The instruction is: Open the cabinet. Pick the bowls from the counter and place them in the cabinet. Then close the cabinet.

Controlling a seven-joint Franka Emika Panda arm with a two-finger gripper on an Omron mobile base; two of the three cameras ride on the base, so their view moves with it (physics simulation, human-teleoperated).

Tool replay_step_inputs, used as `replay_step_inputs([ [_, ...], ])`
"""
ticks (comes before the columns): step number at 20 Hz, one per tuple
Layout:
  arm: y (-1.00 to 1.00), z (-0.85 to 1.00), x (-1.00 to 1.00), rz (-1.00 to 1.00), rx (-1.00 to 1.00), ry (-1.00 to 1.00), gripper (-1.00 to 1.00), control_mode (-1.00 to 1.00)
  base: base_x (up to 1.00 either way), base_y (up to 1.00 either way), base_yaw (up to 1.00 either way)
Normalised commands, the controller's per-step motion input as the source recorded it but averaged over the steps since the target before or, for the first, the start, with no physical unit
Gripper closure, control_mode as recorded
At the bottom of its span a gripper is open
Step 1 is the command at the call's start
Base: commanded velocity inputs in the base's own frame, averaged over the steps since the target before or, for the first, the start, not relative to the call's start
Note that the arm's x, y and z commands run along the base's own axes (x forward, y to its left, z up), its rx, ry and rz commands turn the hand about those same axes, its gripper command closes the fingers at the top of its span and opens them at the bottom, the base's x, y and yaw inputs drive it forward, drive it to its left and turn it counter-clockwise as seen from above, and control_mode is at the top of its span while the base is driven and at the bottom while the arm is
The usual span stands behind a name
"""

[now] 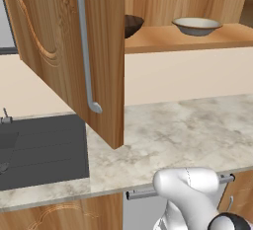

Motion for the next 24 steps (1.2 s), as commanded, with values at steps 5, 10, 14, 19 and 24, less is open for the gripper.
replay_step_inputs([
  [5,0.97,-0.04,0.87,0.1,-0.01,0.0,-1.0,-1.0,0.0,0.0,0.0],
  [10,0.81,0.0,0.99,0.07,0.0,0.05,-1.0,-1.0,0.0,0.0,0.0],
  [14,0.91,-0.1,1.0,0.08,0.0,0.0,-1.0,-1.0,0.0,0.0,0.0],
  [19,0.47,0.0,1.0,0.06,0.0,0.0,-1.0,-1.0,0.0,0.0,0.0],
  [24,0.12,0.0,1.0,0.07,0.0,-0.04,-1.0,-1.0,0.0,0.0,0.0],
])
